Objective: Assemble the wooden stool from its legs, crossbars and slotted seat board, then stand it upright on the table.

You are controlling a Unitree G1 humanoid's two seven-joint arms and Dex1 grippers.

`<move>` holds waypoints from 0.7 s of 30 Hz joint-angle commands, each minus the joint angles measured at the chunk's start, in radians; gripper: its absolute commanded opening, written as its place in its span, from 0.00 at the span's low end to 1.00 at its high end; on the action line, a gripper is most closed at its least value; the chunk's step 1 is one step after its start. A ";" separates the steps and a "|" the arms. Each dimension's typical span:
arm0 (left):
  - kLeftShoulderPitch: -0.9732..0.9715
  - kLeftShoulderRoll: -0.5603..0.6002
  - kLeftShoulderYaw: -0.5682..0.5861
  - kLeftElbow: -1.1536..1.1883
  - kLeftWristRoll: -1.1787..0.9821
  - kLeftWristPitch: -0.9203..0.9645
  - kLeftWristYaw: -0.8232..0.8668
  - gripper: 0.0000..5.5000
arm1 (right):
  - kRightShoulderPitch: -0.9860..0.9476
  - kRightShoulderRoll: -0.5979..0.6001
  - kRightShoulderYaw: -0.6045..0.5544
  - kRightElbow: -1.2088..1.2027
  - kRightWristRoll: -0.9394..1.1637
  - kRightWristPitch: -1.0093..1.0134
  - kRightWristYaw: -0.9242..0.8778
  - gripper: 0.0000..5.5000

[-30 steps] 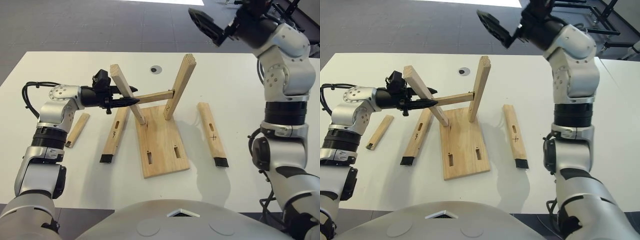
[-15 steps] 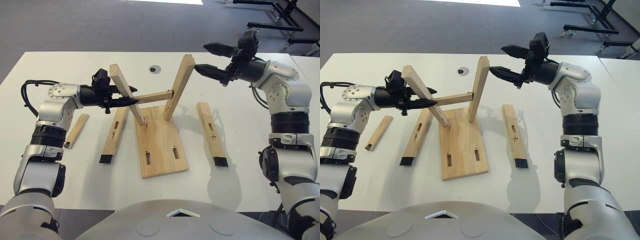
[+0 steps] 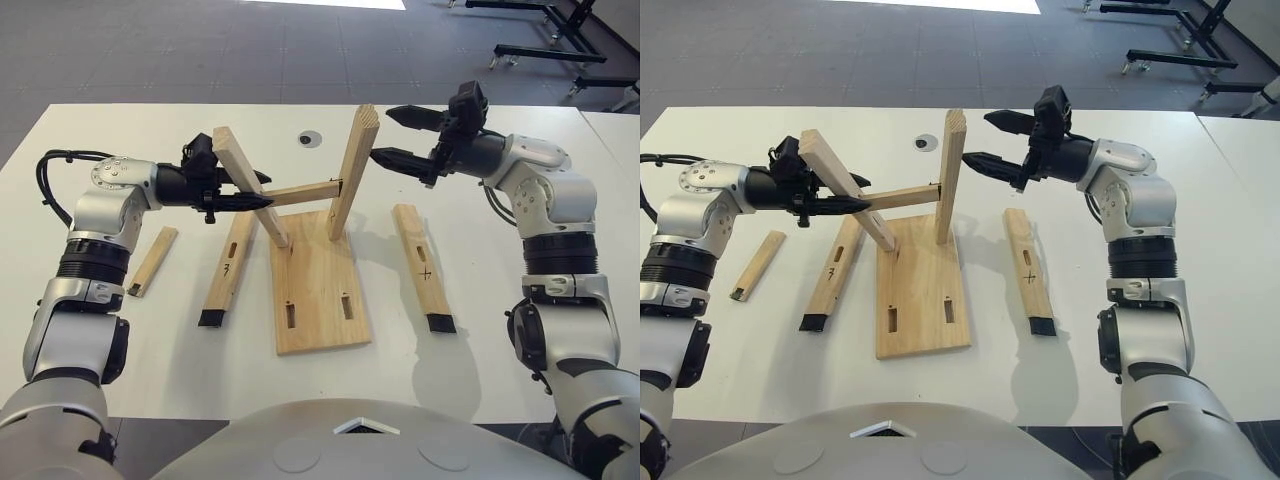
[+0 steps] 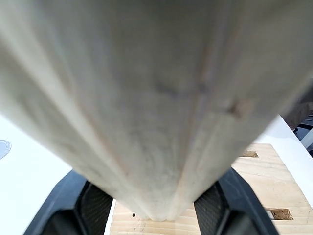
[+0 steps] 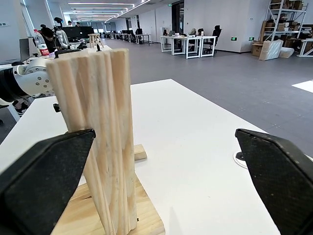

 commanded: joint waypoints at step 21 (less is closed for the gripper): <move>-0.013 -0.052 -0.018 0.032 0.134 -0.072 0.037 0.37 | -0.002 -0.076 -0.013 0.145 -0.111 -0.155 0.014 0.96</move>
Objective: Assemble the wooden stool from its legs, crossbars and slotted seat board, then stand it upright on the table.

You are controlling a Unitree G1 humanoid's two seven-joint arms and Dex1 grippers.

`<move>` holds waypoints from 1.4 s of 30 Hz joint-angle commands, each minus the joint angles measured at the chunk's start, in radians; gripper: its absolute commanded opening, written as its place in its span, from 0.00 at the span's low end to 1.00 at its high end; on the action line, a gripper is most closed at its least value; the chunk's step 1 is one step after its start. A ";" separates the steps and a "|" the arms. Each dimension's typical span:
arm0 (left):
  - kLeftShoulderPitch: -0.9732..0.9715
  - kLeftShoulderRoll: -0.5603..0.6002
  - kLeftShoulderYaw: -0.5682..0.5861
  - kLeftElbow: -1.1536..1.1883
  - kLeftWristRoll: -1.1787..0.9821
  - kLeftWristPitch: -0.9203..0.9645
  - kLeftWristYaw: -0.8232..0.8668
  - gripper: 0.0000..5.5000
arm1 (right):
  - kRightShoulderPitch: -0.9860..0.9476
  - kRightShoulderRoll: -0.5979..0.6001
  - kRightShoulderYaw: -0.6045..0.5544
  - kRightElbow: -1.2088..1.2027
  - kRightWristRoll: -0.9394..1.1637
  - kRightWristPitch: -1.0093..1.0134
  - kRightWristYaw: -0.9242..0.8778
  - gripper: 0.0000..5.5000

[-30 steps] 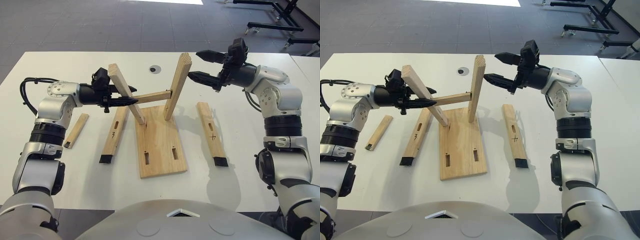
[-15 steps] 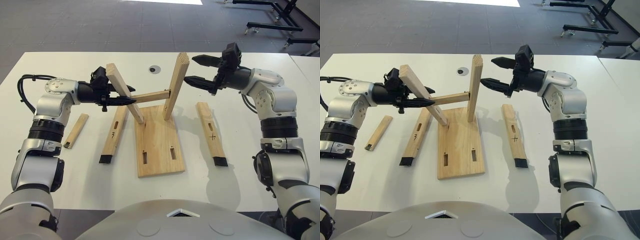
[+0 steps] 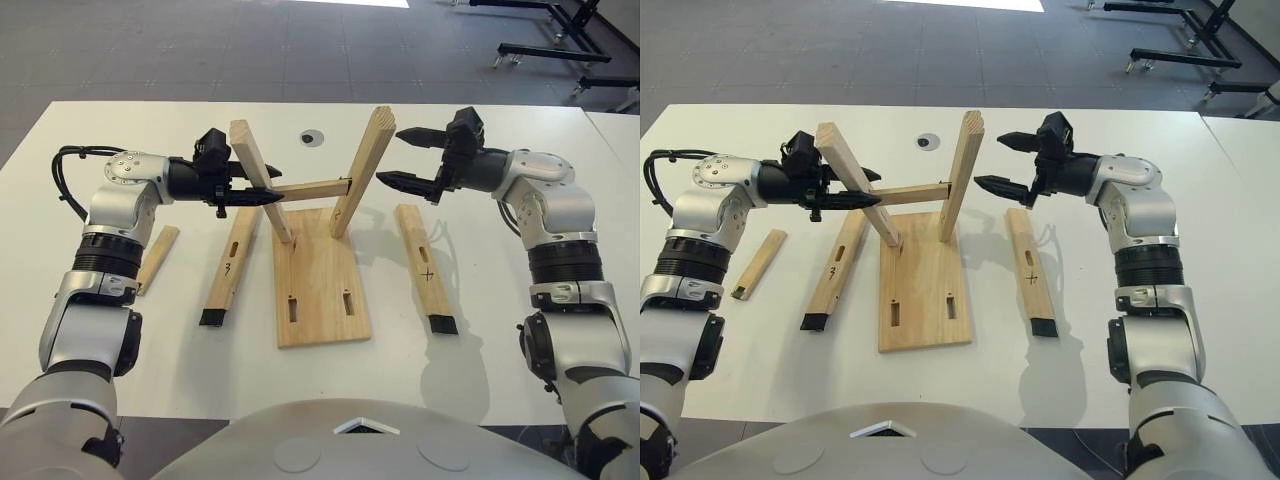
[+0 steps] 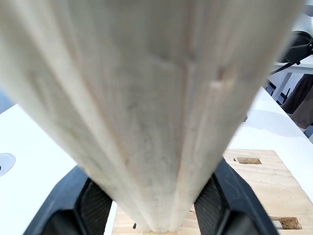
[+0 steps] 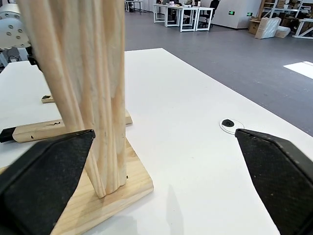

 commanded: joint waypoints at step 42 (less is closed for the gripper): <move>0.022 0.065 0.165 -0.105 0.002 0.038 -0.007 0.61 | -0.128 0.001 -0.169 0.058 0.137 0.076 0.033 0.97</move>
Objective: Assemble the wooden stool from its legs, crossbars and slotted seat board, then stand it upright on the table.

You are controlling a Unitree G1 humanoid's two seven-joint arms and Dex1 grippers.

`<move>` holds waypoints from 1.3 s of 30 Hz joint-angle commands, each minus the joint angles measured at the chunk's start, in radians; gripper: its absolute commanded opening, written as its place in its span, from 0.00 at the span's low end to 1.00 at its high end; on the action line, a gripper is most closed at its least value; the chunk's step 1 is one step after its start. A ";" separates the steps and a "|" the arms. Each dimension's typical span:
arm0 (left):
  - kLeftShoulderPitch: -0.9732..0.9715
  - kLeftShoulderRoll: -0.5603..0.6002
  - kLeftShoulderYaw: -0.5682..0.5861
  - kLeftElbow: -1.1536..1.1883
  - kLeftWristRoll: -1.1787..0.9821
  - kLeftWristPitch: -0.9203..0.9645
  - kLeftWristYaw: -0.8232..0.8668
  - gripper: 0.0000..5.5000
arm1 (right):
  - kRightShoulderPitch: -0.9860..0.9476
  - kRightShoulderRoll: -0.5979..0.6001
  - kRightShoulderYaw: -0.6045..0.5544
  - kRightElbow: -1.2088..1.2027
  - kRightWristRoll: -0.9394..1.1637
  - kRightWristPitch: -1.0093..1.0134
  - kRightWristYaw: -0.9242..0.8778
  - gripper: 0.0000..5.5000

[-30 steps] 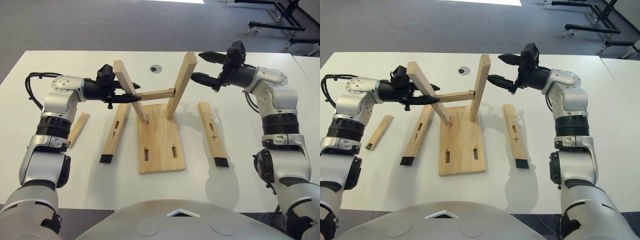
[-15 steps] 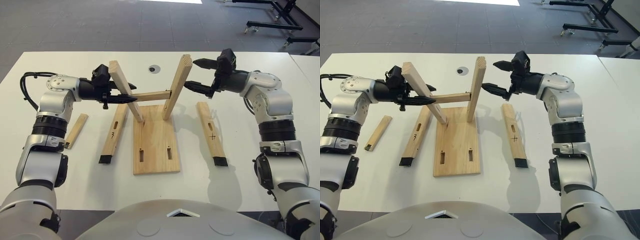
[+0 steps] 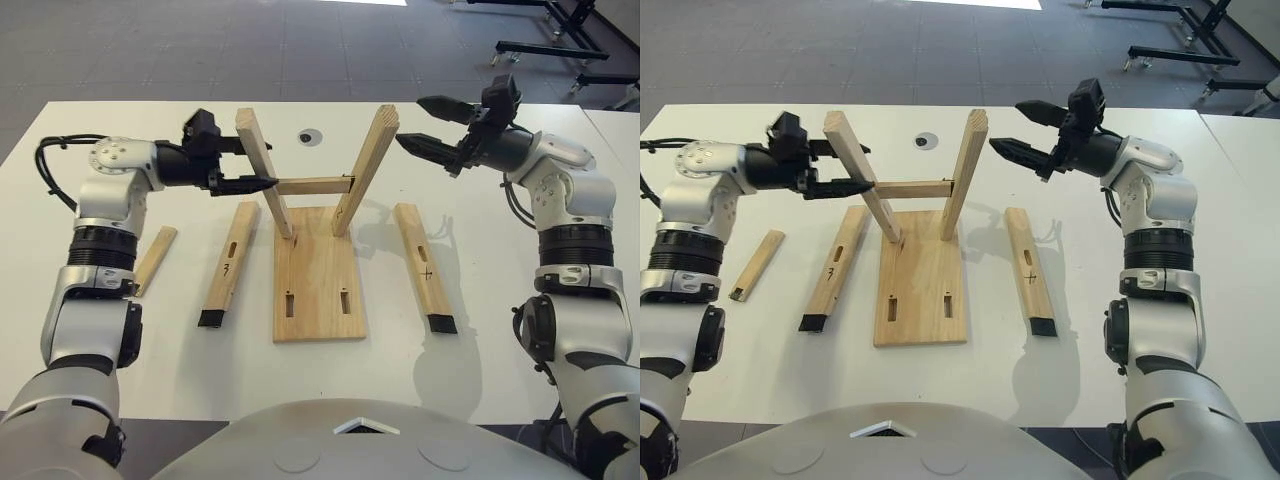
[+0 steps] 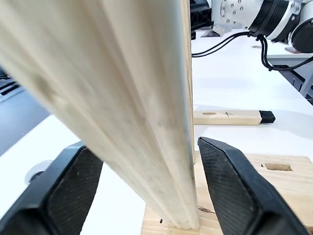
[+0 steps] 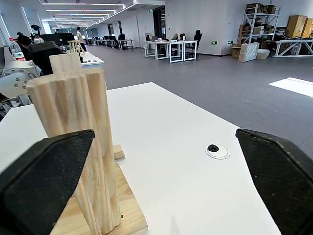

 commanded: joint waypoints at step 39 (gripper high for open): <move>1.050 -0.002 0.387 -0.476 0.061 0.554 0.758 0.40 | 0.420 -0.048 -0.052 -0.543 0.202 0.340 -0.277 0.97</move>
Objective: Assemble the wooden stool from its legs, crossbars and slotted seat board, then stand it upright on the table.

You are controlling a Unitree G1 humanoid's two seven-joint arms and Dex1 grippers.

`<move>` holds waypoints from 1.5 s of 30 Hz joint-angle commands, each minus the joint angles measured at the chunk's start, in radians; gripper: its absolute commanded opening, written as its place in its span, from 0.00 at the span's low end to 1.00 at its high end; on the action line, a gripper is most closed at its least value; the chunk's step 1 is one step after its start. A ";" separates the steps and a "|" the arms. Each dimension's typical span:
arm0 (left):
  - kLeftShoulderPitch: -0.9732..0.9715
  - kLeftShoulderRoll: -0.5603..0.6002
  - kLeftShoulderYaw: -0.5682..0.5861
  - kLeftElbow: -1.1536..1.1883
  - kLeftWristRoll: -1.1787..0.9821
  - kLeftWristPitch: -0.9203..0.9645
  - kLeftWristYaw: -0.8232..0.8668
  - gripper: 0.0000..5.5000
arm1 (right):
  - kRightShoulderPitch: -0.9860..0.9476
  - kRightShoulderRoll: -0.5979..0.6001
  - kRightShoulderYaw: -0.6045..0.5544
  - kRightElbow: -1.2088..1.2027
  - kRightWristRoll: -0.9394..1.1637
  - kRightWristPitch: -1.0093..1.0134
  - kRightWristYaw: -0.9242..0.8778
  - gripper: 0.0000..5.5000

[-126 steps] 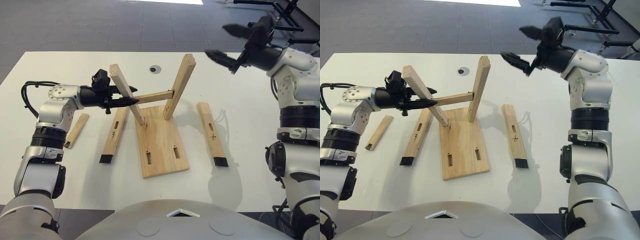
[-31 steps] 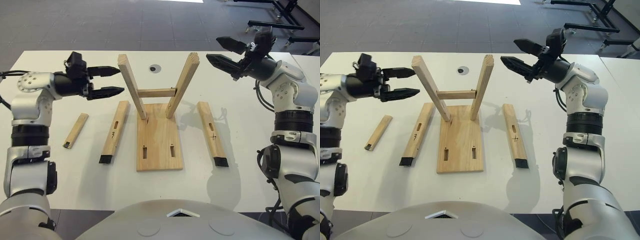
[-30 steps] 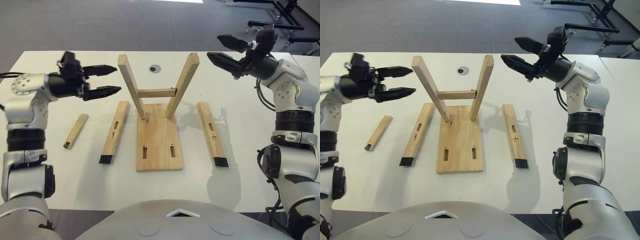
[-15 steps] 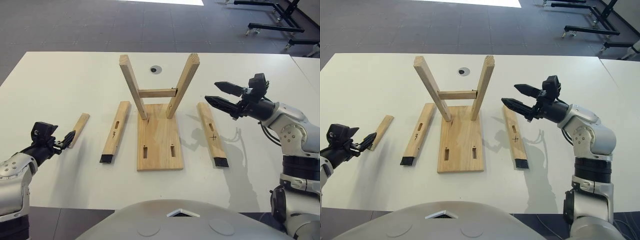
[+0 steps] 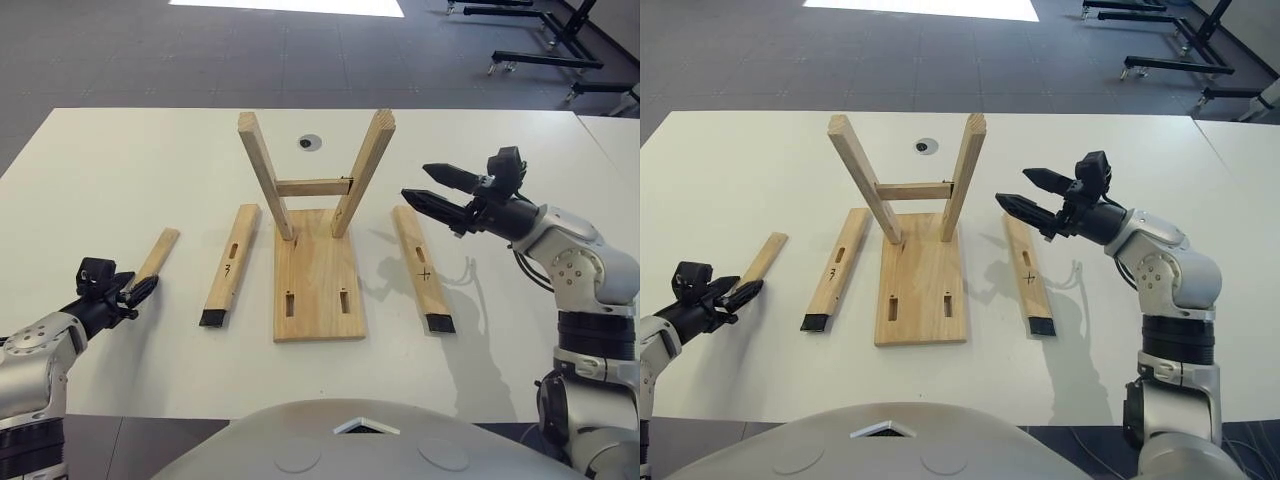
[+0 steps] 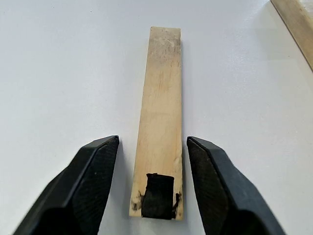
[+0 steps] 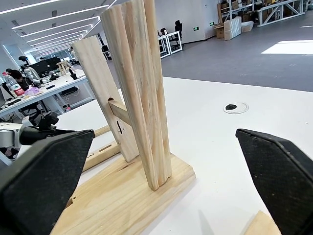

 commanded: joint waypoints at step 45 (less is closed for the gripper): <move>-0.783 -0.137 -0.467 0.002 0.147 -0.721 -0.112 0.23 | -0.442 0.473 0.035 0.024 0.272 -0.013 -0.337 0.57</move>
